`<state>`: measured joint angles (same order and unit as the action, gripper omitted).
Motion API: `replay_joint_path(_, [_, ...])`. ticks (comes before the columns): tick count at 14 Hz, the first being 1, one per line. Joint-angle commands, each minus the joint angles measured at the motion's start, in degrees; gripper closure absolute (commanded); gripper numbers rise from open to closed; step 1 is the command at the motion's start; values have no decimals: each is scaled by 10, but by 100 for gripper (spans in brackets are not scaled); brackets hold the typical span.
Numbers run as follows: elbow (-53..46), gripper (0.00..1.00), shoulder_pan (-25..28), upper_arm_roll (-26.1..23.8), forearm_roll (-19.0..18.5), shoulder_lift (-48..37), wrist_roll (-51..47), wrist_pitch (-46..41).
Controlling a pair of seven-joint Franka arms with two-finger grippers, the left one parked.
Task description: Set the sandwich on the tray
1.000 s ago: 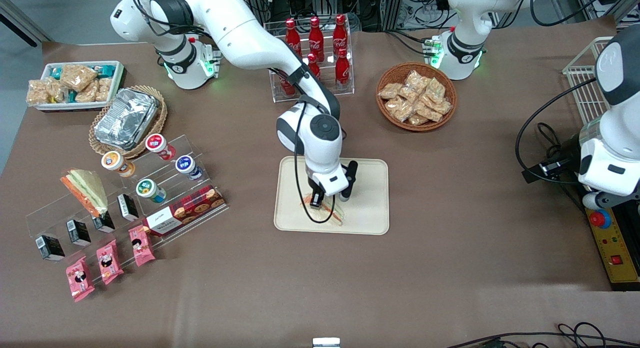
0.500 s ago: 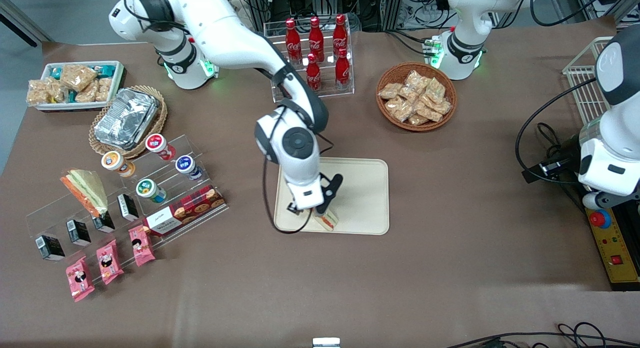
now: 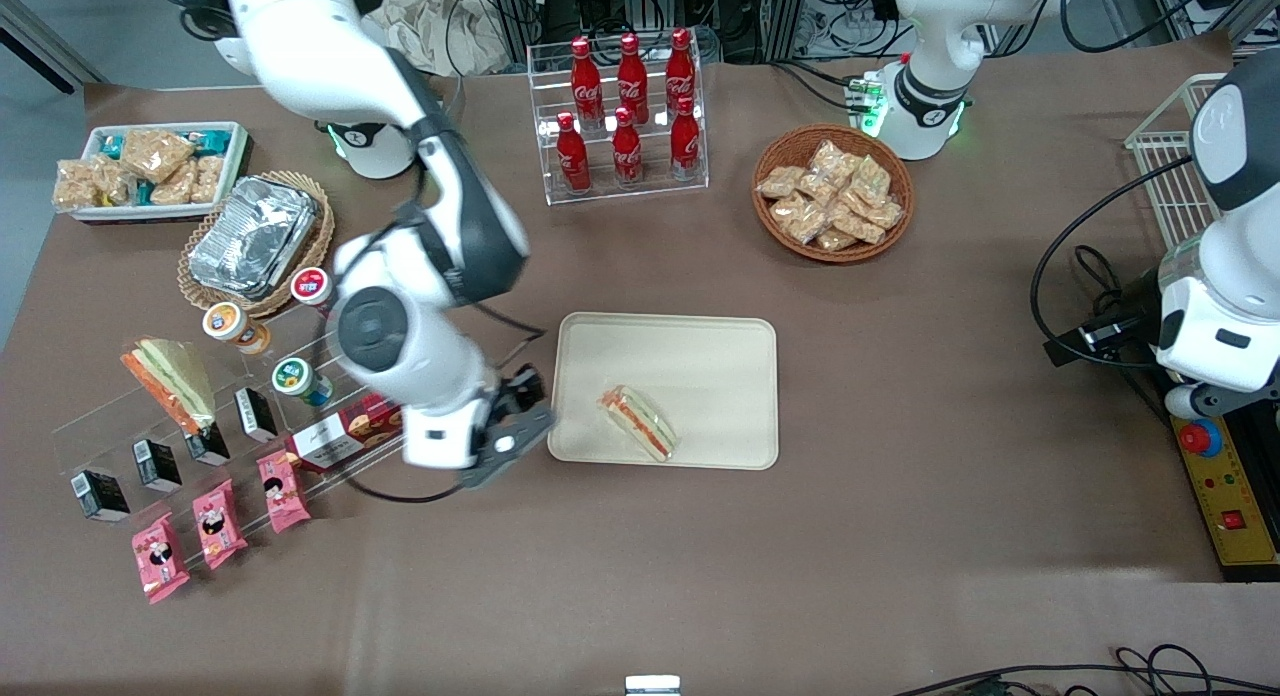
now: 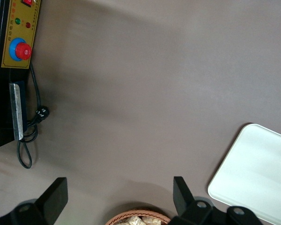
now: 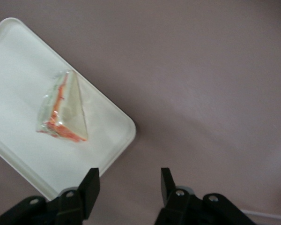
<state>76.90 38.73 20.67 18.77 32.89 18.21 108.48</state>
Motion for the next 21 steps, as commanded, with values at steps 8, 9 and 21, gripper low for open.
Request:
replay_joint_path(8, [8,0,-157,1,9,-103,-63,-81])
replay_joint_path(9, [7,0,-166,2,7,-107,-72,-88])
replay_joint_path(21, [4,0,-184,52,-107,-197,-206,-259])
